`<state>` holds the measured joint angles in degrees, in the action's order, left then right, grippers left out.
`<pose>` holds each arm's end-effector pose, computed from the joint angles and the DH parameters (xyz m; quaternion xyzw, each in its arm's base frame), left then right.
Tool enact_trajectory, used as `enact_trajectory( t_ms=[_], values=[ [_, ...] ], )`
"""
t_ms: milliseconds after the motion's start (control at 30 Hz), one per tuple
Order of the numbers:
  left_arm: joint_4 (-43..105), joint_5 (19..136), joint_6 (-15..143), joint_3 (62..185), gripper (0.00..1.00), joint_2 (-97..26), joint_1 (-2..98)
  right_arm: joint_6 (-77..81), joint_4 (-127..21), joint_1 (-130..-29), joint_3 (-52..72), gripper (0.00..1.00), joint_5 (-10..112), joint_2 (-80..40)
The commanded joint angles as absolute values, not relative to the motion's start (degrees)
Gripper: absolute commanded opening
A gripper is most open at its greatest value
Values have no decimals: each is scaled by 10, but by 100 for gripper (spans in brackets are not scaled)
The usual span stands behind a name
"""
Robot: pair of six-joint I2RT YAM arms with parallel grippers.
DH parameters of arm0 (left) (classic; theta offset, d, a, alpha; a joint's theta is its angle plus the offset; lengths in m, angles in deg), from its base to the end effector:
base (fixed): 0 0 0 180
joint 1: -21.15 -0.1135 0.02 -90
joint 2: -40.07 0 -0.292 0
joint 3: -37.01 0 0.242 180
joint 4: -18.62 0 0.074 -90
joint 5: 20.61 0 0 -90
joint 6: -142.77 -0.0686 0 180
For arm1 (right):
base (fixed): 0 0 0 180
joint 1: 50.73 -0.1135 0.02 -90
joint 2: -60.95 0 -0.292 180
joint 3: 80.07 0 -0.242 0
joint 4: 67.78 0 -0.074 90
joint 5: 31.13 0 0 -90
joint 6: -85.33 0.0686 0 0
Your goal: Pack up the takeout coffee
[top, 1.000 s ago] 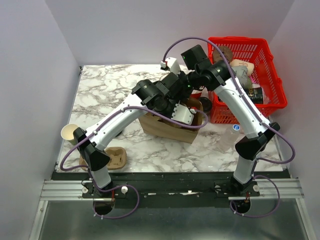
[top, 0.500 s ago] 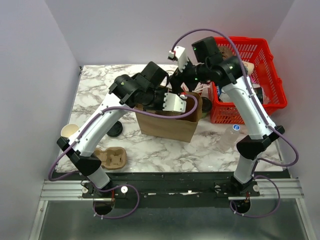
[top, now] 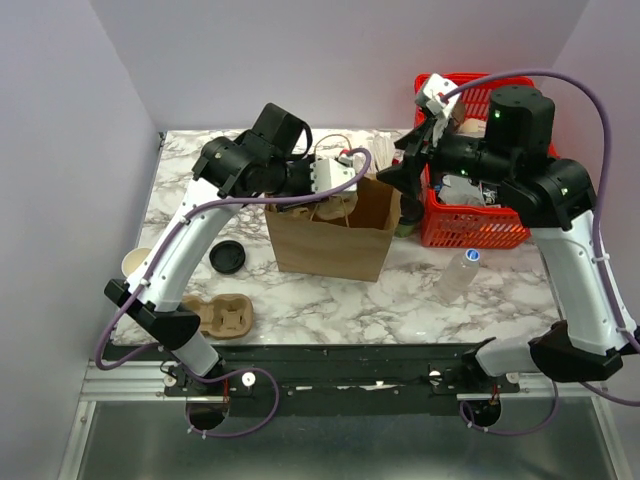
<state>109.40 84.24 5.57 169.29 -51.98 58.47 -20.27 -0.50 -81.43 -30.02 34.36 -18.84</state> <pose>0.2314 -0.1985 0.4533 0.6600 0.6615 -0.0924 0.3439 0.2036 0.1540 0.5465 -0.4250 0.6733 0.2455 0.5530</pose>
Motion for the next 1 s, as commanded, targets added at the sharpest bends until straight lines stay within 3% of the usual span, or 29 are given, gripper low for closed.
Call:
enact_trajectory(
  t_ms=[0,267,833,967],
  values=[
    [1198,883,86,1713,0,-527,571,-223,-9,-825,-249,74,190,-187],
    [1198,904,112,1718,0,-541,556,-233,-62,-861,-181,65,162,-185],
    [1198,939,149,1727,0,-550,538,-219,-177,-923,-96,62,264,-180],
    [1198,937,145,1720,0,-547,538,-212,-183,-930,-98,52,291,-191]
  ],
)
